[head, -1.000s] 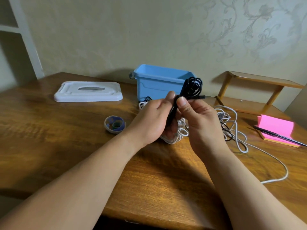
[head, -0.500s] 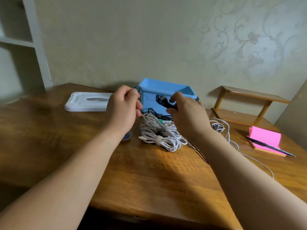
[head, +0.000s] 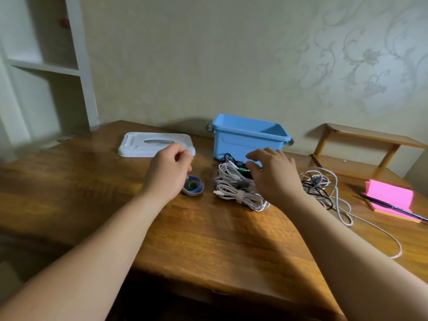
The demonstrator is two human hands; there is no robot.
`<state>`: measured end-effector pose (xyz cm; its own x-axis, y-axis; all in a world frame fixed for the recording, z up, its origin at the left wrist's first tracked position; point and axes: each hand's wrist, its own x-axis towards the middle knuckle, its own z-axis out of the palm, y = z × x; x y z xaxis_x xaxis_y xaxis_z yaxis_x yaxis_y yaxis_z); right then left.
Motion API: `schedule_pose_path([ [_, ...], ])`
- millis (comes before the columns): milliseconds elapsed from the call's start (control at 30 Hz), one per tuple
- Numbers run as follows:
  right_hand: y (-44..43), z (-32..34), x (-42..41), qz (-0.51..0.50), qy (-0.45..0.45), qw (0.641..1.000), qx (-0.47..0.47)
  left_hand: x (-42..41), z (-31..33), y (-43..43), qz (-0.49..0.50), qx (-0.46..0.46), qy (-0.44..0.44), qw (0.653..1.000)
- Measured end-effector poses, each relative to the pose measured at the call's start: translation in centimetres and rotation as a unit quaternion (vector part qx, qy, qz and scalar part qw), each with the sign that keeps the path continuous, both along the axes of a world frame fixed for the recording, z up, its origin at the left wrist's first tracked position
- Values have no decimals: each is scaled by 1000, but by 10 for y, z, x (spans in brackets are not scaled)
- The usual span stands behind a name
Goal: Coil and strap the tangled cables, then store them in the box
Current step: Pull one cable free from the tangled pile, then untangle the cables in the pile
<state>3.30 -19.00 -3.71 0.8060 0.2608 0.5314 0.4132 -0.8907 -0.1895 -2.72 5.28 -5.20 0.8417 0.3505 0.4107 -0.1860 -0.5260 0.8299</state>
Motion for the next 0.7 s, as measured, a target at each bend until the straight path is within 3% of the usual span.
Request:
schedule_pose_path([
  [67, -2, 1, -12, 20, -26, 999, 38, -2, -4, 2, 1, 77, 20, 997],
  [200, -16, 0, -33, 56, -70, 990, 112, -13, -9, -15, -36, 121, 16, 992],
  [533, -120, 31, -53, -19, -3, 973, 229, -10, -3, -151, -228, 154, -35, 961],
  [633, -153, 35, -70, -19, 20, 976, 217, -9, -8, -173, -249, 205, -23, 946],
  [700, -174, 35, -83, -7, 108, 982, 153, -10, -13, -184, -267, 255, 4, 929],
])
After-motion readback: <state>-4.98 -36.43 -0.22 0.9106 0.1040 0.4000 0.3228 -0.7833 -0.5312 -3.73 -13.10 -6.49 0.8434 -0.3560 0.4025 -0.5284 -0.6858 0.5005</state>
